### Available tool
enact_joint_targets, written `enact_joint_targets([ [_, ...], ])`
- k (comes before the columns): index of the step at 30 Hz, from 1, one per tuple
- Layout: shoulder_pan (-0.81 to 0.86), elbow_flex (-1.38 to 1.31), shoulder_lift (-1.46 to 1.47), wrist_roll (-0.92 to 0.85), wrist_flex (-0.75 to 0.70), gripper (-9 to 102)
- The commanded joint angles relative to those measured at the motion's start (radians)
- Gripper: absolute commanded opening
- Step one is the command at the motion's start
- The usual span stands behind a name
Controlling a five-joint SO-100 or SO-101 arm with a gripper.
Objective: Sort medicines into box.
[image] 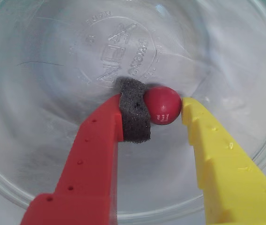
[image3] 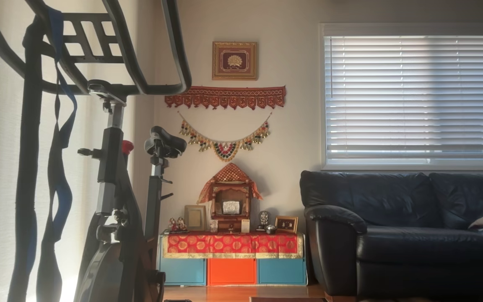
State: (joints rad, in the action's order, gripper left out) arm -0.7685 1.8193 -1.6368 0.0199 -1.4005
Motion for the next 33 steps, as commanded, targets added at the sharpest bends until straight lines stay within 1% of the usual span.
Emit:
enact_joint_targets([
  [1,-0.034,0.008,0.006,-0.005,0.000,14],
  [8,-0.032,0.012,0.006,-0.006,0.005,12],
  [10,-0.032,0.017,0.005,-0.008,0.006,9],
  [13,-0.034,0.032,-0.008,0.000,0.014,1],
  [21,-0.012,0.035,-0.043,0.009,0.034,1],
  [25,0.032,0.041,-0.163,0.005,0.103,1],
  [28,0.066,0.055,-0.288,0.025,0.124,1],
  [33,0.120,0.025,-0.402,0.046,0.101,1],
])
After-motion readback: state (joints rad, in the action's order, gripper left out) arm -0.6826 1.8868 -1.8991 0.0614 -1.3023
